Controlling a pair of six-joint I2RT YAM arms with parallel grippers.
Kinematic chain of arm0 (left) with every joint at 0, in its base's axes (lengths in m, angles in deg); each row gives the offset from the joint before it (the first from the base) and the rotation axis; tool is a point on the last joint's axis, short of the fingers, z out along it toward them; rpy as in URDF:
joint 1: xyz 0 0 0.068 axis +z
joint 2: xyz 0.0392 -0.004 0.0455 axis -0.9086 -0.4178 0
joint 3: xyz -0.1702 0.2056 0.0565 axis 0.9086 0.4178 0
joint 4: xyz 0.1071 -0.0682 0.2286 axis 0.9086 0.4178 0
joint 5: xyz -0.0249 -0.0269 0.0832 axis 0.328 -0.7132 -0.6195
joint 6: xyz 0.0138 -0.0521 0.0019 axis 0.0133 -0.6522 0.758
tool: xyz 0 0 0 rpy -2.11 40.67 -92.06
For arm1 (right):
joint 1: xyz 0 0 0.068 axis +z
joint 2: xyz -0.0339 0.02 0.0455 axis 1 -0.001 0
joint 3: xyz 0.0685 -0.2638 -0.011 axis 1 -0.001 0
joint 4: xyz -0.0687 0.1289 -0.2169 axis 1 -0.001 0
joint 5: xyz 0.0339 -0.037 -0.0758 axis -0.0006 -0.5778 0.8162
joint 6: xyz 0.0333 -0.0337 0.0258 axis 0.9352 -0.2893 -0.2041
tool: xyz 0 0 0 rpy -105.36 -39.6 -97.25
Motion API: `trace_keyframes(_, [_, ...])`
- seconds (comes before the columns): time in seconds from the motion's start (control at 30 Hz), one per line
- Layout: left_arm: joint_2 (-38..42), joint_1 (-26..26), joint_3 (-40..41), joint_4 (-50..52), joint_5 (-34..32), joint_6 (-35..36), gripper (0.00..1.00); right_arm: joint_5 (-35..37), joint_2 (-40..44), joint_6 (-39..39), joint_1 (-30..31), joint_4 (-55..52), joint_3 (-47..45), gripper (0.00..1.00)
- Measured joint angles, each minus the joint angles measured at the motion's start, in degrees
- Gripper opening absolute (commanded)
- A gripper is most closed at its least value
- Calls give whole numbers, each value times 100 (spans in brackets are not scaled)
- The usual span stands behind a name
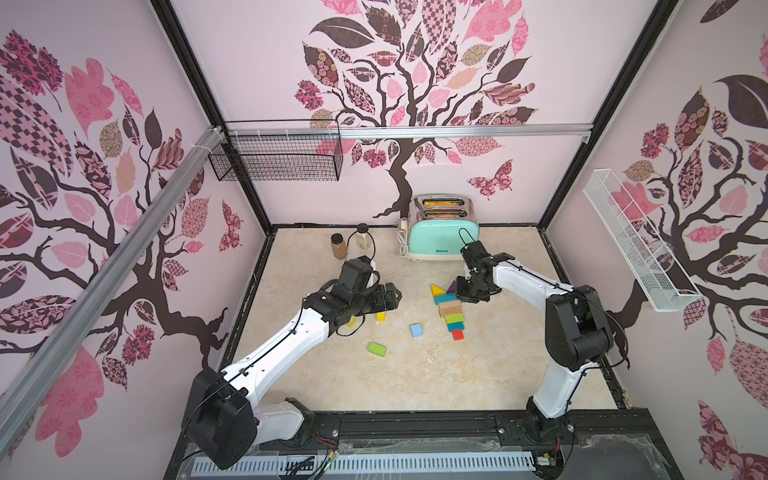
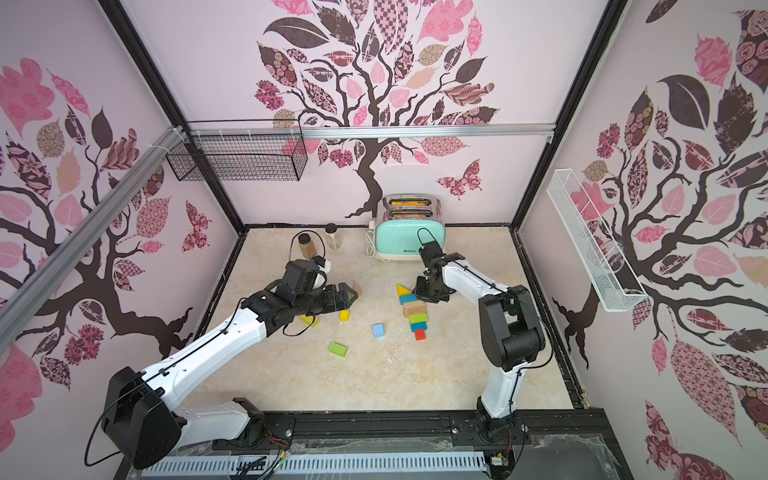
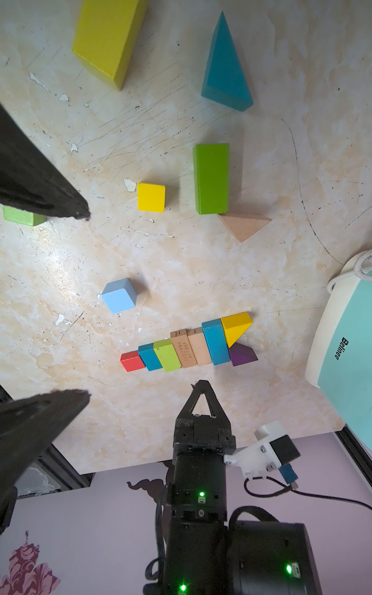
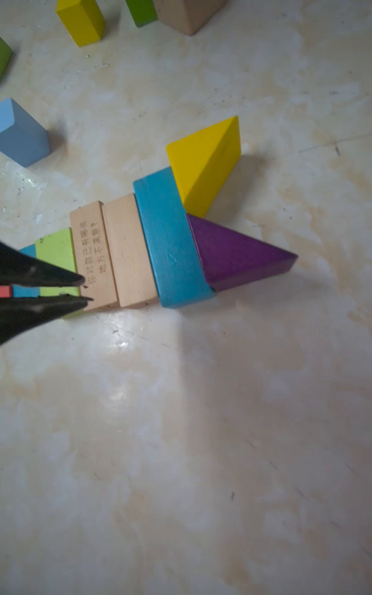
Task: Assemble a carrot with building blocks
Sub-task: Adjust the building block at the center of the board.
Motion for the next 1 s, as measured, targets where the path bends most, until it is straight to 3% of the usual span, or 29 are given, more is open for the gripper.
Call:
trace_keyframes(0.47, [114,0,-39,66,-144,-4,88,-160,-551,7,1005,254,195,9])
trace_keyframes(1.0, [240,2,-39,103,-155,-4,88,315,-813,9,1178,293,195,8])
